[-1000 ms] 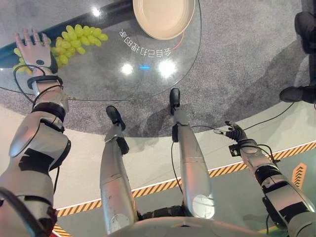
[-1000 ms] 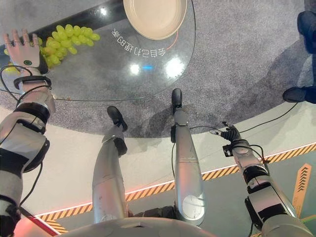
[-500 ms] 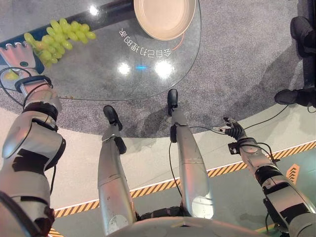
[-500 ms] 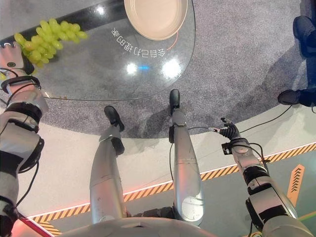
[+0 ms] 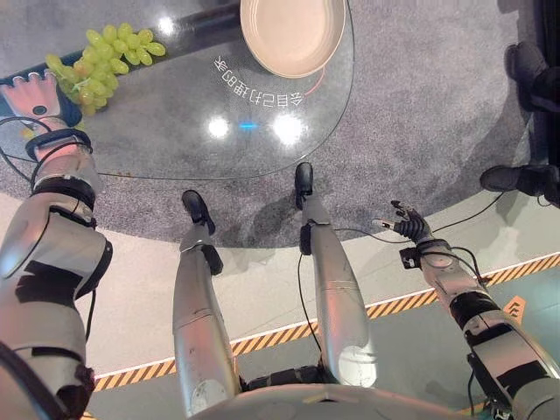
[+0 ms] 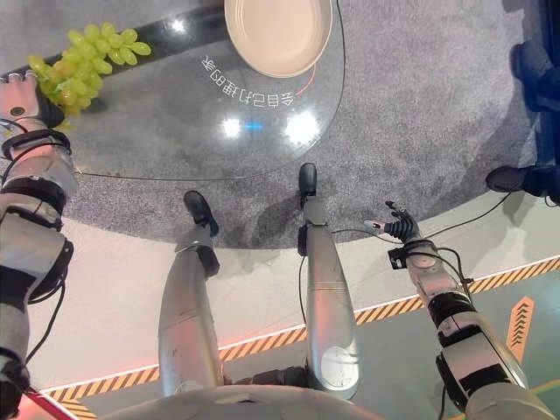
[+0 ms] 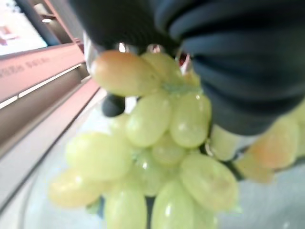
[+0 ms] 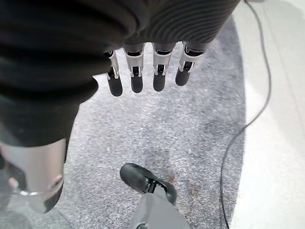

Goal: Pick up fruits into the plate

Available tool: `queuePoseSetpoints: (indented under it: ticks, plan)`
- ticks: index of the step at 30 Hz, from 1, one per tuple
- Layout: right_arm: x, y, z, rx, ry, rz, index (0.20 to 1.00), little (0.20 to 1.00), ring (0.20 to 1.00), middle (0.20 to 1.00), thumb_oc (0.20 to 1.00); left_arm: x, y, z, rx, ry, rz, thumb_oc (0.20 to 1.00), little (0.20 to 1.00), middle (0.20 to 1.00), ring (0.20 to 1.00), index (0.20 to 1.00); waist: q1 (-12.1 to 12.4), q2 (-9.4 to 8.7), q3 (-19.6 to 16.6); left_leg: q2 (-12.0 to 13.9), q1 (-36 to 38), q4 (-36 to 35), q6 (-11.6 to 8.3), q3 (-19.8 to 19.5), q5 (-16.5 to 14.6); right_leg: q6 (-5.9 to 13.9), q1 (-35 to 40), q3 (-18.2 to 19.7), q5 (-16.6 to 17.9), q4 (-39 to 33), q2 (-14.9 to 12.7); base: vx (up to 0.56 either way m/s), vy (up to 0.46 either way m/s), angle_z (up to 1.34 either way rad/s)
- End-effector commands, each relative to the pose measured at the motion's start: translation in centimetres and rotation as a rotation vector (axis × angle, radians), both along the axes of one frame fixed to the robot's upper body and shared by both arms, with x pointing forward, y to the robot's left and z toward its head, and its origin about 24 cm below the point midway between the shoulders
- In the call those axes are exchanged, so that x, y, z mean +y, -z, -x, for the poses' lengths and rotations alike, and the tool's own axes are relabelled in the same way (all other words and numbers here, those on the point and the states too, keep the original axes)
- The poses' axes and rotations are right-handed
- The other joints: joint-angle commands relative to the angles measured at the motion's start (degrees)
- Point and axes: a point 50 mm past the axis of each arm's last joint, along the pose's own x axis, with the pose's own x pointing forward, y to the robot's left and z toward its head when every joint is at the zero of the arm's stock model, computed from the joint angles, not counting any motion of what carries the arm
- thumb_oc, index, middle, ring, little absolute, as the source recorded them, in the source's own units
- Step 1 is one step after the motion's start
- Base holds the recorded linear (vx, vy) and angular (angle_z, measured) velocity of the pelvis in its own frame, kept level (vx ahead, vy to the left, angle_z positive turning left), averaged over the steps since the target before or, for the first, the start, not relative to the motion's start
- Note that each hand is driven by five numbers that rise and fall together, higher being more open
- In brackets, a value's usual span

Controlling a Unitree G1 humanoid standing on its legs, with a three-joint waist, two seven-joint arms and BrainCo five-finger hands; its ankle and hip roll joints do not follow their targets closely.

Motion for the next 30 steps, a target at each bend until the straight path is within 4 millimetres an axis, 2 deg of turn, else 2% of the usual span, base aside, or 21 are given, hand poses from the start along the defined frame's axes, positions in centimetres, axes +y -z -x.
queuePoseSetpoints:
  ticks: [1,6,13,22,25,26,30]
  plan:
    - [-0.9,1.5,2.6,0.037,0.027,0.04,1.0,1.0,1.0,1.0,1.0,0.5,-1.4,0.6,-0.175,0.063,0.076,0.2,0.2,0.2,0.2,0.2,0.2,-0.51,0.3,-7.0,3.4,-4.0,1.0,0.2,-2.0,-2.17,4.1,-0.7,-4.5,-1.0,6.9,-0.02,0.008,0.05]
    - [-0.2,1.8,2.8,0.037,0.02,0.05,1.0,1.0,1.0,1.0,1.0,-0.2,-1.4,0.4,-0.205,0.123,0.084,0.2,0.2,0.2,0.2,0.2,0.7,0.47,0.3,-7.1,6.3,-6.3,0.71,0.9,-1.2,-1.8,6.6,-1.5,-4.4,-2.3,6.2,-0.01,0.001,0.02]
    - [-0.2,1.1,2.1,0.027,0.027,0.069,1.0,1.0,1.0,1.0,1.0,-1.2,-1.8,0.1,-0.236,0.183,0.094,0.2,0.2,0.2,0.2,0.2,1.3,1.59,0.3,-7.5,8.9,-8.3,0.43,1.5,-0.3,-1.97,8.9,-2.2,-4.8,-2.9,5.7,-0.01,0.012,0.03]
    - [-0.3,1.3,3.3,-0.016,0.028,0.115,1.0,1.0,1.0,1.0,1.0,-2.8,-1.9,0.2,-0.322,0.295,0.071,0.2,0.2,0.2,0.2,0.2,2.3,2.56,0.3,-7.9,17.1,-10.8,0.46,1.7,-0.6,-1.61,17.0,-3.5,-6.4,-3.8,4.9,-0.01,-0.002,0.02]
    - [-0.1,0.2,3.2,-0.094,0.014,0.142,1.0,1.0,1.0,1.0,1.0,-3.2,-2.0,0.5,-0.308,0.347,0.024,0.2,0.2,0.2,0.2,0.2,2.6,3.34,0.3,-8.0,22.0,-11.8,0.44,1.6,-1.0,-1.26,21.7,-4.0,-6.8,-4.3,4.3,0.0,0.005,0.02]
    - [0.1,-0.9,3.2,-0.152,-0.008,0.157,1.0,1.0,1.0,1.0,1.0,-3.3,-1.6,0.8,-0.278,0.386,-0.004,0.2,0.2,0.2,0.2,0.2,2.7,3.83,-0.5,-8.0,24.7,-12.7,0.38,1.6,-1.1,-1.02,24.4,-4.2,-7.1,-4.9,3.8,0.02,0.017,0.08]
    - [1.3,-2.7,3.3,-0.251,-0.065,0.157,1.0,1.0,1.0,1.0,1.0,-3.4,0.8,2.1,-0.187,0.47,-0.006,0.2,0.2,0.2,0.2,0.2,3.3,4.56,-4.3,-7.9,31.7,-16.3,0.23,1.4,-1.1,-0.07,31.3,-4.1,-7.1,-7.6,2.6,0.07,-0.015,0.07]
